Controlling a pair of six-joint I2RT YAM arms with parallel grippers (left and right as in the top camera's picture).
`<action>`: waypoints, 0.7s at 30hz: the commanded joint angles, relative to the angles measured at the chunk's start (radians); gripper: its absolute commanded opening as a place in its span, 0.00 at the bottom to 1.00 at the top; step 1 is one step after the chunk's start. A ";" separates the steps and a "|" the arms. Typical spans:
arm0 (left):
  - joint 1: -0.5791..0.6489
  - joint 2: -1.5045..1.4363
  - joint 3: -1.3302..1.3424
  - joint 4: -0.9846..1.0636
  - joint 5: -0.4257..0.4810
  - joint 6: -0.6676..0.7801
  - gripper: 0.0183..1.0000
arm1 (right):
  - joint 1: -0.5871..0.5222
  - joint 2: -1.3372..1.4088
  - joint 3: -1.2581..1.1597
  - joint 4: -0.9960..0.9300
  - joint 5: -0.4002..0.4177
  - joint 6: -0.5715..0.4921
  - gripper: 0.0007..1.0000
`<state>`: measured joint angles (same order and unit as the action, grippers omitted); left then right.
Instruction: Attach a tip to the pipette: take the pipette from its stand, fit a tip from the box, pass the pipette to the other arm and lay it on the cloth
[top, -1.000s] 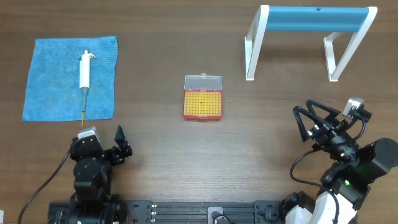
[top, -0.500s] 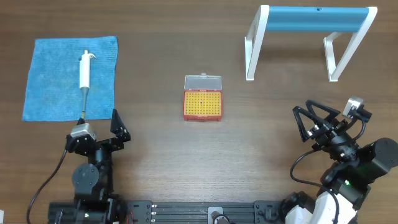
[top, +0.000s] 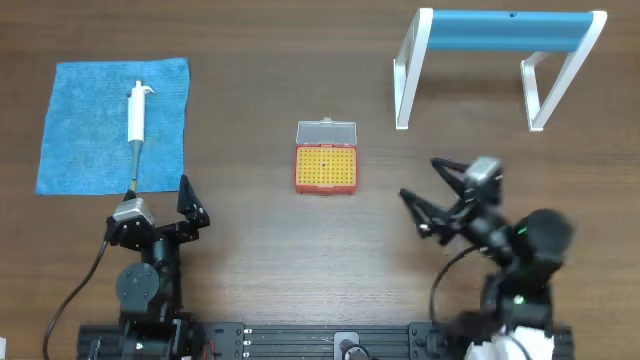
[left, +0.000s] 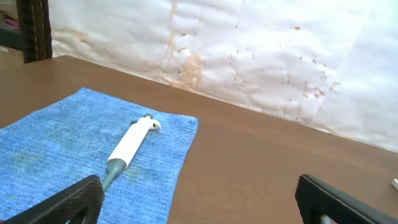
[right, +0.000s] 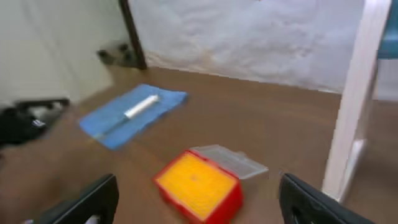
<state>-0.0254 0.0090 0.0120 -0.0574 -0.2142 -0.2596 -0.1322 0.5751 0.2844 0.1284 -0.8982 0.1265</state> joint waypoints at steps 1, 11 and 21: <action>-0.001 -0.005 -0.006 0.002 -0.018 0.005 1.00 | 0.280 -0.252 -0.183 -0.041 0.873 -0.169 0.82; -0.001 -0.005 -0.006 0.002 -0.018 0.005 1.00 | 0.054 -0.560 -0.280 -0.204 0.884 -0.170 0.83; -0.001 -0.005 -0.006 0.002 -0.018 0.005 1.00 | 0.054 -0.575 -0.280 -0.200 0.864 -0.146 0.83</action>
<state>-0.0254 0.0090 0.0097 -0.0544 -0.2173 -0.2596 -0.0731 0.0116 0.0086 -0.0689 -0.0315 -0.0284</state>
